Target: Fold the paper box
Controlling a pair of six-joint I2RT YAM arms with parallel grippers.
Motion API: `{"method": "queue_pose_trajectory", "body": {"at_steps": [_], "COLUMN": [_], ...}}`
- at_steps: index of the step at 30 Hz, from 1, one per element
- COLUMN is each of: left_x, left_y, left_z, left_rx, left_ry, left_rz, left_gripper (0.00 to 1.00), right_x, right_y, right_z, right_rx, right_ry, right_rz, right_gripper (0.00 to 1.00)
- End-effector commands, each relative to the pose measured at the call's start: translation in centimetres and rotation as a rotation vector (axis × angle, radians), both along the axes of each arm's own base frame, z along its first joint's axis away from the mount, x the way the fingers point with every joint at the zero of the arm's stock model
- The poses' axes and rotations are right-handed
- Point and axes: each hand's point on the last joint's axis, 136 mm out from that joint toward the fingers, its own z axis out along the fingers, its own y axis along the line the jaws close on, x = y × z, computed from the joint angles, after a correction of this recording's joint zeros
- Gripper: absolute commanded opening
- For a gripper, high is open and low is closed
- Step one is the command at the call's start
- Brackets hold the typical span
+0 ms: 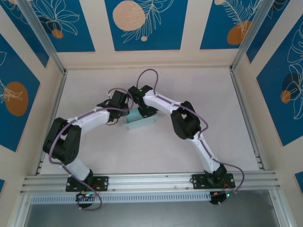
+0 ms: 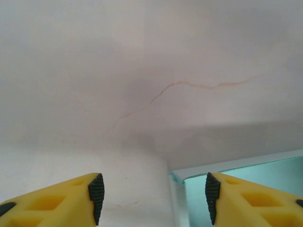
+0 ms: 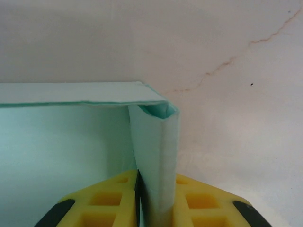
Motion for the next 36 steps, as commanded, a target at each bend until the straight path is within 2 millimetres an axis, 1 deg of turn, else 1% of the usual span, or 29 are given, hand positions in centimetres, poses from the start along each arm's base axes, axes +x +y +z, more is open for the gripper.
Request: {"method": "queue_pose_trajectory", "body": {"at_steps": [1,3,6,10,12,16,21,25,27,29,31,33,34,35,36], "left_x": [0.1,0.0,-0.2,-0.5,-0.6,-0.4,-0.1,0.0,0.1,0.3,0.7,1.1,1.4,1.7,1.9], "left_y": [-0.1,0.6,2.1,3.5,3.7,4.0,3.9,3.6,3.5,3.3,3.4,3.2,3.0,2.7,2.3], "left_z": [1.8,2.4,3.2,4.3,4.5,4.3,3.9,3.4,3.0,2.6,1.7,0.7,0.3,-0.2,-0.6], "left_rx": [-0.117,-0.161,-0.201,-0.232,-0.242,-0.269,-0.285,-0.293,-0.293,-0.283,-0.260,-0.240,-0.233,-0.231,-0.234], "left_ry": [-0.044,-0.064,-0.089,-0.115,-0.119,-0.110,-0.105,-0.090,-0.080,-0.067,-0.040,-0.002,0.015,0.032,0.049], "left_rz": [0.011,0.031,0.066,0.087,0.085,0.077,0.059,0.045,0.033,0.017,0.006,-0.013,-0.029,-0.048,-0.066], "left_gripper": [0.63,0.65,0.67,0.73,0.76,0.77,0.73,0.71,0.71,0.70,0.60,0.55,0.54,0.53,0.49], "right_x": [-3.0,-2.9,-2.5,-1.7,-1.1,-0.3,0.5,0.8,0.9,1.0,0.9,0.8,0.7,0.6,0.3], "right_y": [-2.0,-1.7,-0.9,0.6,1.3,2.6,3.7,4.8,5.5,6.1,6.4,6.1,5.7,5.3,4.5], "right_z": [-2.3,-2.3,-2.0,-0.8,0.0,1.7,3.7,5.7,7.4,9.8,12.8,15.9,17.6,18.6,20.1], "right_rx": [-0.087,-0.074,-0.043,0.010,0.040,0.089,0.130,0.187,0.218,0.250,0.288,0.315,0.330,0.339,0.351], "right_ry": [0.153,0.155,0.150,0.124,0.106,0.072,0.037,0.016,-0.004,-0.045,-0.095,-0.154,-0.188,-0.213,-0.249], "right_rz": [0.054,0.075,0.114,0.156,0.169,0.193,0.224,0.244,0.258,0.276,0.287,0.276,0.263,0.250,0.223], "right_gripper": [0.20,0.21,0.27,0.36,0.40,0.49,0.57,0.62,0.63,0.64,0.65,0.63,0.63,0.63,0.63]}}
